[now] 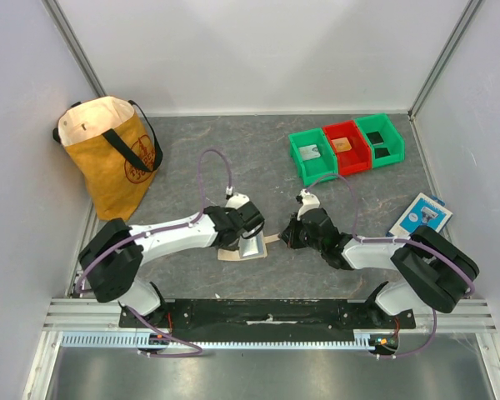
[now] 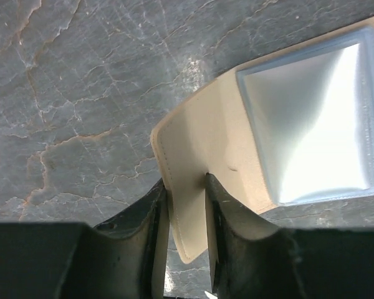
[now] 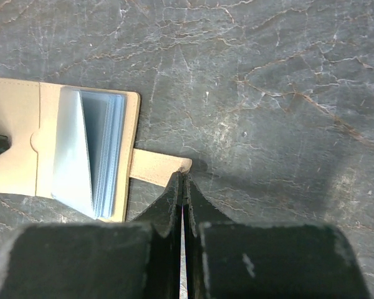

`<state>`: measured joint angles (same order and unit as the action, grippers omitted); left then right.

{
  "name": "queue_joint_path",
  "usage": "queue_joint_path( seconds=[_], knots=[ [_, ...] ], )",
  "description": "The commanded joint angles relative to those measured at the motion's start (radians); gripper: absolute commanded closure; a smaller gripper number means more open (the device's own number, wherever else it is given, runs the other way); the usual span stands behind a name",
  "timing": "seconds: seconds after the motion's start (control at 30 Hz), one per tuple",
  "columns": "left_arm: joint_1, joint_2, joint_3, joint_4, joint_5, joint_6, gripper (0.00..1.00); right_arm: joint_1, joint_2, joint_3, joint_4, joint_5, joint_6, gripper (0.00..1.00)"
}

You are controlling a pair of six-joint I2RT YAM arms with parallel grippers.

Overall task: Take the credit cards out of the card holder
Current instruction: Open the card holder at the center of the board.

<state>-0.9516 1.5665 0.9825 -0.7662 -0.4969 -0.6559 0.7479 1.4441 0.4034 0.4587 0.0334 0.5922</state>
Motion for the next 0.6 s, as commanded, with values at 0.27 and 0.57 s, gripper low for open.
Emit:
queue_joint_path(
  seconds=[0.27,0.57],
  knots=[
    [0.142,-0.155,-0.271,0.372,0.178,-0.034,0.84,-0.005,-0.025,0.051,-0.093,0.071,-0.028,0.97],
    [0.14,-0.154,-0.291,0.49,0.267,-0.053,0.9,-0.005,-0.135,0.228,-0.342,0.048,-0.132,0.49]
  ],
)
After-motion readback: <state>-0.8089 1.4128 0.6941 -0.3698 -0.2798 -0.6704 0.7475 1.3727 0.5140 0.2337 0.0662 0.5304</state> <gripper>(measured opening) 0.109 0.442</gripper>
